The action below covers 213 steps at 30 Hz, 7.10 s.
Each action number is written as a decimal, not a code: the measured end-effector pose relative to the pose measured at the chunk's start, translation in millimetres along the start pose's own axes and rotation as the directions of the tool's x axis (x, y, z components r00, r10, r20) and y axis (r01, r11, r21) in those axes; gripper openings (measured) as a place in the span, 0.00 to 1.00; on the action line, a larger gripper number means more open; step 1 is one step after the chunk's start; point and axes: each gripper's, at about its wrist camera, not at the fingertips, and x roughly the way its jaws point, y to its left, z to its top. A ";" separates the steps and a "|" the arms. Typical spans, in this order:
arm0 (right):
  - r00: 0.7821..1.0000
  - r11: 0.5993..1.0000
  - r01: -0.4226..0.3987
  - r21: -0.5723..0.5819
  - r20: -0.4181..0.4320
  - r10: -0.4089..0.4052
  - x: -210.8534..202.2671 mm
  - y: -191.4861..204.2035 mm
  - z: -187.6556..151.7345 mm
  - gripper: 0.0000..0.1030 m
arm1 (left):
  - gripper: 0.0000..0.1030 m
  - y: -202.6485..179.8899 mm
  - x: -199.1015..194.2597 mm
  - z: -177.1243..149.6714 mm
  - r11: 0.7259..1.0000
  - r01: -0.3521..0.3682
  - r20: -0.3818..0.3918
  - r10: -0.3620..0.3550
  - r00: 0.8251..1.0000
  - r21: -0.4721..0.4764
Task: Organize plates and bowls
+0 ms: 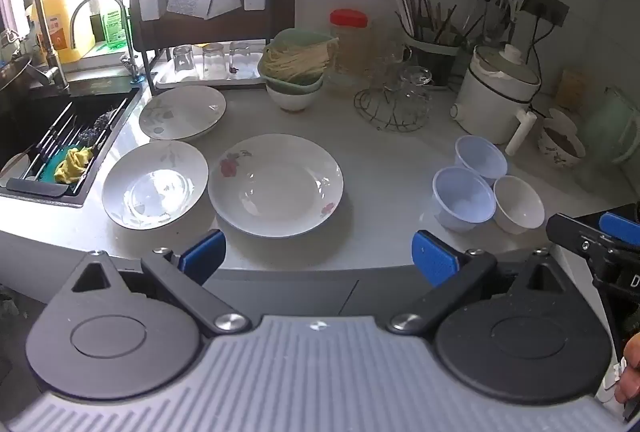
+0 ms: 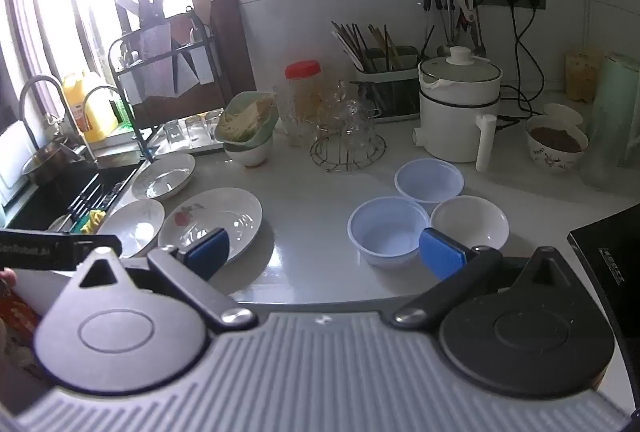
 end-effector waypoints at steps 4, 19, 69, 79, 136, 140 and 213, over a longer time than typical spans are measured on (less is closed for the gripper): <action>1.000 1.000 -0.003 0.002 -0.002 0.003 1.2 -0.2 0.8 1.00 | 0.98 -3.0 1.9 -1.0 1.000 -0.004 0.006 0.004 1.000 0.015; 1.000 1.000 0.001 -0.001 -0.010 -0.001 1.4 3.1 -3.1 1.00 | 0.98 6.1 9.4 0.3 1.000 0.018 -0.015 -0.018 1.000 0.003; 0.999 1.000 0.004 0.011 0.032 -0.004 -12.2 3.2 -8.7 1.00 | 0.98 4.9 -9.1 -12.5 1.000 0.014 0.031 -0.015 0.999 0.028; 1.000 1.000 -0.003 0.015 0.031 0.003 -14.2 3.9 -9.8 1.00 | 0.98 3.7 -9.7 -17.0 1.000 0.011 0.020 -0.011 1.000 0.021; 0.997 0.989 -0.076 0.124 0.022 0.074 -1.4 26.7 -31.8 1.00 | 0.98 32.2 3.0 -1.8 0.999 -0.030 -0.064 0.033 0.997 0.043; 0.997 0.992 -0.073 0.100 0.012 0.072 9.0 40.2 -28.9 1.00 | 0.98 43.7 12.4 7.4 0.999 -0.007 -0.070 0.010 0.997 0.040; 0.917 0.978 0.020 0.207 -0.393 0.065 301.2 286.4 -24.3 0.48 | 0.74 395.1 290.6 91.5 0.958 0.279 -0.242 -0.285 0.927 -0.060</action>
